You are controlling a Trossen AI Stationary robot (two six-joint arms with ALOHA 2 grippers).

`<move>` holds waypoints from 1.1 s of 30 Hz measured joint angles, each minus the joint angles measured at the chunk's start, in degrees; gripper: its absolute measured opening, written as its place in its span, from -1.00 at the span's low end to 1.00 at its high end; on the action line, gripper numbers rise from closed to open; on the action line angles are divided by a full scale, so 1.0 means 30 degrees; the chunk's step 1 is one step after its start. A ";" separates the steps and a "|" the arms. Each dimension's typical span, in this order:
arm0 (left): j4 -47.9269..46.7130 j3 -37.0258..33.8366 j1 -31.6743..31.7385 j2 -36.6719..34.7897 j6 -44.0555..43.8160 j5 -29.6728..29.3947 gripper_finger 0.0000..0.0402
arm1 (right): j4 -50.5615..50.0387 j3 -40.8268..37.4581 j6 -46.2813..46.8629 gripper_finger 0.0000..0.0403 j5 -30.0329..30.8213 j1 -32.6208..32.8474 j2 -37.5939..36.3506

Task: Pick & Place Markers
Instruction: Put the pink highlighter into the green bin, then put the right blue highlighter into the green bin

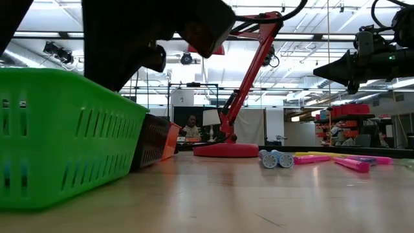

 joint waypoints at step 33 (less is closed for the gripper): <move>0.0302 0.0303 -0.0022 -0.0007 0.0551 0.1078 0.19 | 0.0000 0.0000 0.0000 -0.95 0.0000 -0.0004 0.0000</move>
